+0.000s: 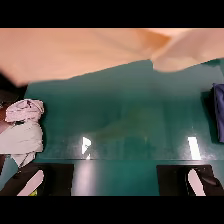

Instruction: Fold the shirts.

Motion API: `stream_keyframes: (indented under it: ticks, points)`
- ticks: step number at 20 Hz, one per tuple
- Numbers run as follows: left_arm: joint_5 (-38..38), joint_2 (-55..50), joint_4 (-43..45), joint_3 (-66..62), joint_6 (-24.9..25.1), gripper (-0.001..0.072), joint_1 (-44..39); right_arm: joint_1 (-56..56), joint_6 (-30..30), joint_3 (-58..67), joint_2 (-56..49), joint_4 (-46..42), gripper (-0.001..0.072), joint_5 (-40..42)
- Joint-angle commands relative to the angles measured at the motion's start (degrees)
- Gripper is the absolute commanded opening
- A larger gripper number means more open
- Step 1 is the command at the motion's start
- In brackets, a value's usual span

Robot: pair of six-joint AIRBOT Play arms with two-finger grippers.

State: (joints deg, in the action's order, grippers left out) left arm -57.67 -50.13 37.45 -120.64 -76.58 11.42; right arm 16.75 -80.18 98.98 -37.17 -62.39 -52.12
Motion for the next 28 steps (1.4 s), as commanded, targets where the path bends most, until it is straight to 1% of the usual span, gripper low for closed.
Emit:
stream_keyframes:
  ticks: [1,3,5,6,7,8,9,11,12,15,17,20,23,24,25,26,28]
  points:
    - [0.5,3.3,-2.1,-0.5,0.0,0.0023,0.0,7.5,1.2,7.4,0.1,-0.3,0.0018,-2.2]
    - [-3.4,2.9,-2.1,-0.2,-0.2,0.0023,0.0,6.9,1.2,10.9,-2.1,-0.2,0.0018,-4.9]
    - [-7.2,2.9,-1.4,4.6,-1.6,0.0023,0.0,4.2,1.0,14.6,-6.4,0.1,0.0018,-11.1]
    - [-9.4,2.7,-1.0,8.3,-1.7,0.0022,0.0,2.3,0.3,15.8,-9.4,1.8,0.0018,-15.1]
    - [-11.9,2.4,-0.3,12.6,-1.8,0.0022,0.0,0.1,-0.6,16.4,-12.3,3.1,0.0018,-19.0]
    - [-13.7,2.1,0.8,18.4,-2.9,0.0022,0.0,-2.9,-1.8,16.0,-15.6,3.5,0.0018,-23.1]
    - [-14.4,1.7,1.6,24.2,-3.2,0.0022,0.0,-6.3,-2.6,14.7,-18.7,3.2,0.0018,-26.3]
    - [-12.7,1.5,3.0,39.1,-3.0,0.0022,0.0,-12.9,-3.4,9.7,-24.7,0.8,0.0019,-30.7]
    - [-12.0,1.0,3.1,45.9,-2.8,0.0023,0.0,-15.8,-3.4,6.6,-27.8,0.1,0.0018,-31.3]
    - [-9.1,-4.6,3.3,62.5,1.6,0.0023,0.0,-22.1,-3.4,-1.6,-36.9,-2.8,0.0018,-27.5]
    - [-3.3,-11.1,3.7,67.2,4.2,0.0023,0.0,-23.9,-3.4,-5.8,-43.0,-3.7,0.0019,-21.7]
    - [4.5,-23.3,2.8,65.4,4.6,0.0023,0.0,-24.1,-3.4,-8.9,-50.0,-3.2,0.0019,-12.7]
    - [4.0,-32.8,1.5,60.0,4.6,0.0036,0.0,-24.0,-3.8,-9.0,-54.2,-3.1,0.0025,-7.0]
    - [3.5,-34.4,0.8,58.1,4.6,0.0307,0.0,-24.0,-4.1,-9.0,-54.9,-3.1,0.0117,-5.0]
    - [3.5,-35.0,0.7,56.6,4.6,0.0600,0.0,-24.0,-4.3,-9.0,-55.0,-3.1,0.0358,-3.1]
    - [3.6,-35.0,0.8,55.1,4.8,0.0601,0.0,-23.7,-4.4,-8.8,-55.0,-3.0,0.0506,-1.4]
    - [1.3,-34.8,3.6,50.7,5.0,0.0602,0.8,-22.2,-4.5,-5.7,-55.0,-3.0,0.0505,-3.0]
